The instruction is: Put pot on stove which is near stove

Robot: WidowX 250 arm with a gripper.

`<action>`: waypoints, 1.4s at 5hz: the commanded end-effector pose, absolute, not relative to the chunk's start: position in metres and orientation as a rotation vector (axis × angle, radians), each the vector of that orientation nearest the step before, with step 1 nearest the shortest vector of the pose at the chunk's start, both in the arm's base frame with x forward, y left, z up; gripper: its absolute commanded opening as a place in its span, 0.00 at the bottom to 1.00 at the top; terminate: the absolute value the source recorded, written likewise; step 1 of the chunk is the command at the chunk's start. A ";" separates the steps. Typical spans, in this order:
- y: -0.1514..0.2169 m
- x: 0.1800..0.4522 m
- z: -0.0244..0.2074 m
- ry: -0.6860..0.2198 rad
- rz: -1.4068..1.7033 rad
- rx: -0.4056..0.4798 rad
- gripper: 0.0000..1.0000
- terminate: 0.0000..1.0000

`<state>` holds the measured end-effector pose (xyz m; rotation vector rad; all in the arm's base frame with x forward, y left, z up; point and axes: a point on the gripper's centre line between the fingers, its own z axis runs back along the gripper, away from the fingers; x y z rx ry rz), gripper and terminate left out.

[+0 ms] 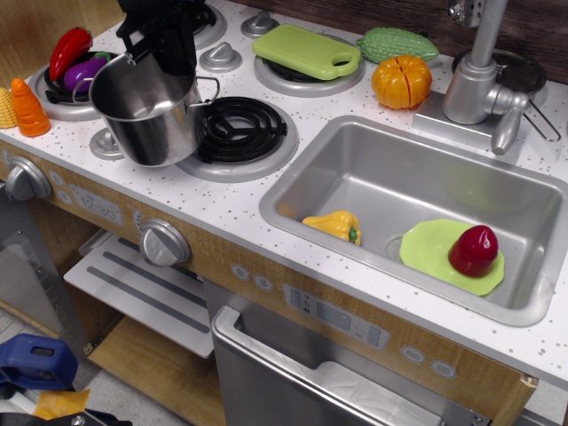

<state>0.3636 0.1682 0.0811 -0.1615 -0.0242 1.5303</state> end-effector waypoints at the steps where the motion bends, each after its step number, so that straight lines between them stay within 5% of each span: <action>1: 0.156 0.384 0.104 -0.103 1.512 -0.179 0.00 0.00; 7: 0.125 0.421 0.098 -0.127 1.500 -0.254 0.00 0.00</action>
